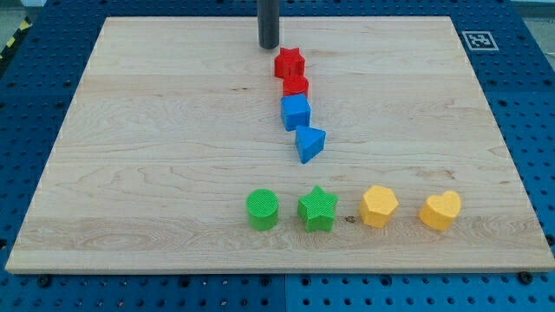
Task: Move your arm closer to the yellow heart
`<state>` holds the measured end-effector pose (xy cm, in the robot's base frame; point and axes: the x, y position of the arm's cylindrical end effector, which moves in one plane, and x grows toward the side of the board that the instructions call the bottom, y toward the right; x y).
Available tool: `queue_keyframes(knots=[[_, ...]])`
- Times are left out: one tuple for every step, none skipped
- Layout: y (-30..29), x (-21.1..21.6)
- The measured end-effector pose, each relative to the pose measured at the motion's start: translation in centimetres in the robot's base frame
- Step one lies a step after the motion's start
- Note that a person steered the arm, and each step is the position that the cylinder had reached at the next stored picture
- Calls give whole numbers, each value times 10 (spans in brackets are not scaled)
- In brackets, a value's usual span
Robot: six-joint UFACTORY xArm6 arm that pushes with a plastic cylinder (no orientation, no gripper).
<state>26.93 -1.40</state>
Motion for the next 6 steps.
queue_keyframes(knots=[[54,3],[128,12],[172,82],[199,172],[221,244],[221,249]])
